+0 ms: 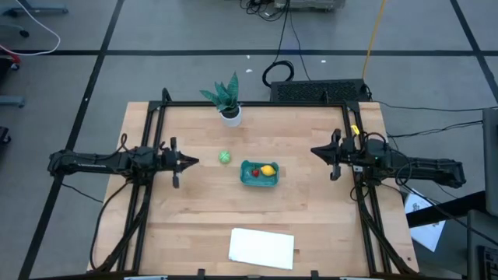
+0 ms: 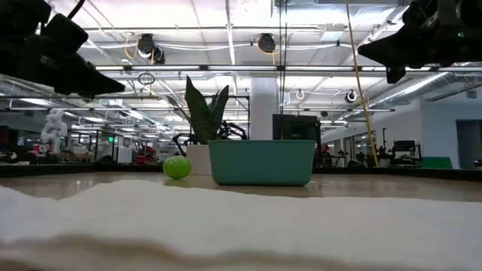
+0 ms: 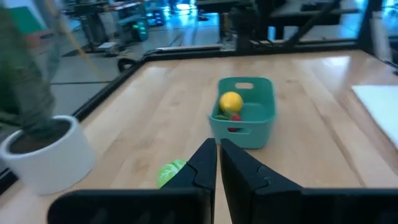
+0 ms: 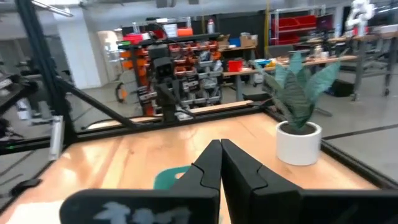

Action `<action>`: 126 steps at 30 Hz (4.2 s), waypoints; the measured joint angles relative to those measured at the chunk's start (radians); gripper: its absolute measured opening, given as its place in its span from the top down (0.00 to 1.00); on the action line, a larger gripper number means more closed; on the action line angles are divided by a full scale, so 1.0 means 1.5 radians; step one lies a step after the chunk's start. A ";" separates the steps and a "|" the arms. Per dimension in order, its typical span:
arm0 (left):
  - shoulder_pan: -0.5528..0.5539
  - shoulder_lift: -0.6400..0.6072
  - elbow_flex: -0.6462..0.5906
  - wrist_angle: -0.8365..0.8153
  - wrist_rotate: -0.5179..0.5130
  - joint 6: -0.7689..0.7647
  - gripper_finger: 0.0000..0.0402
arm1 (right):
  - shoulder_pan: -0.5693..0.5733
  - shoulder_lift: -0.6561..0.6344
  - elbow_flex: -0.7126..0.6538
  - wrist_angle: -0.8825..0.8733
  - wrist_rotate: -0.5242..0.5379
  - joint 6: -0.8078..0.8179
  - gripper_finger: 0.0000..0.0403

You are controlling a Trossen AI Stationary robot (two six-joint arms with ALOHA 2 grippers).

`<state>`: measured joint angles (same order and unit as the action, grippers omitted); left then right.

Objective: Pick and placing Produce into tupperware
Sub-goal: Put the green cabbage into the blue container

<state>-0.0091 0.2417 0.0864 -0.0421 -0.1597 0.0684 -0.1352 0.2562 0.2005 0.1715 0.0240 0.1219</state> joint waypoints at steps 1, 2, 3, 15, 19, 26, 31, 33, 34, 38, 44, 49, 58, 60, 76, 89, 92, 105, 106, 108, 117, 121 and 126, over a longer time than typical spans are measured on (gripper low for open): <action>0.000 0.000 0.000 0.003 -0.015 -0.008 0.94 | 0.000 0.000 -0.002 0.002 0.005 -0.003 1.00; 0.000 0.000 0.000 0.010 -0.034 -0.025 0.94 | 0.000 0.000 -0.005 0.003 0.008 -0.007 1.00; 0.000 0.000 0.000 0.014 -0.056 -0.045 0.94 | 0.000 0.000 -0.011 0.008 0.013 -0.011 1.00; 0.001 0.040 0.028 -0.023 -0.068 -0.052 0.94 | 0.000 0.000 -0.073 0.082 0.019 -0.020 1.00; 0.002 0.087 0.075 -0.026 -0.058 -0.012 0.94 | 0.000 0.000 -0.073 0.082 0.018 -0.020 1.00; 0.042 0.172 0.186 -0.030 -0.001 0.030 0.94 | 0.000 0.000 -0.073 0.082 0.017 -0.022 1.00; 0.101 0.230 0.278 -0.028 0.056 0.045 0.94 | 0.000 0.000 -0.073 0.082 0.017 -0.022 1.00; 0.131 0.258 0.313 -0.028 0.103 0.055 0.94 | 0.000 0.000 -0.073 0.082 0.017 -0.025 1.00; 0.147 0.273 0.331 -0.028 0.134 0.061 0.94 | 0.000 0.000 -0.073 0.082 0.017 -0.025 1.00; 0.210 0.343 0.399 -0.028 0.258 0.071 0.94 | -0.001 0.000 -0.073 0.082 0.016 -0.025 1.00; 0.287 0.471 0.493 -0.030 0.398 0.076 0.94 | -0.001 0.000 -0.073 0.081 0.016 -0.026 1.00; 0.328 0.584 0.576 -0.057 0.525 0.098 0.94 | -0.001 0.000 -0.073 0.065 0.016 -0.037 1.00; 0.345 0.786 0.791 -0.328 0.542 0.189 0.94 | -0.001 0.000 -0.073 0.059 0.016 -0.037 1.00; 0.341 0.819 0.827 -0.375 0.539 0.221 0.94 | -0.001 0.000 -0.073 0.059 0.016 -0.037 1.00; 0.333 0.966 1.053 -0.695 0.396 0.361 0.94 | -0.001 0.000 -0.095 0.105 0.018 -0.039 1.00; 0.279 0.984 1.102 -0.758 0.323 0.528 0.94 | -0.001 0.002 -0.097 0.100 0.018 -0.038 1.00; 0.260 0.984 1.102 -0.758 0.286 0.603 0.94 | -0.001 0.002 -0.097 0.100 0.018 -0.039 1.00; 0.214 0.984 1.102 -0.818 0.152 0.691 0.94 | -0.001 0.002 -0.098 0.100 0.018 -0.037 1.00; 0.214 0.984 1.102 -0.825 0.150 0.691 0.94 | -0.001 0.002 -0.098 0.100 0.018 -0.037 1.00; 0.215 0.984 1.102 -0.829 0.148 0.690 0.94 | -0.001 0.002 -0.098 0.100 0.018 -0.038 1.00; 0.218 0.984 1.102 -0.827 0.147 0.678 0.94 | -0.001 0.002 -0.099 0.100 0.018 -0.037 1.00; 0.227 0.984 1.102 -0.827 0.146 0.640 0.94 | -0.001 0.002 -0.099 0.100 0.018 -0.037 1.00; 0.248 0.984 1.102 -0.826 0.147 0.579 0.94 | -0.001 0.002 -0.099 0.100 0.018 -0.037 1.00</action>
<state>0.3636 1.7176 1.7390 -1.2808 0.0609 0.9374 -0.1360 0.2592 0.0525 0.3214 0.0517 0.0662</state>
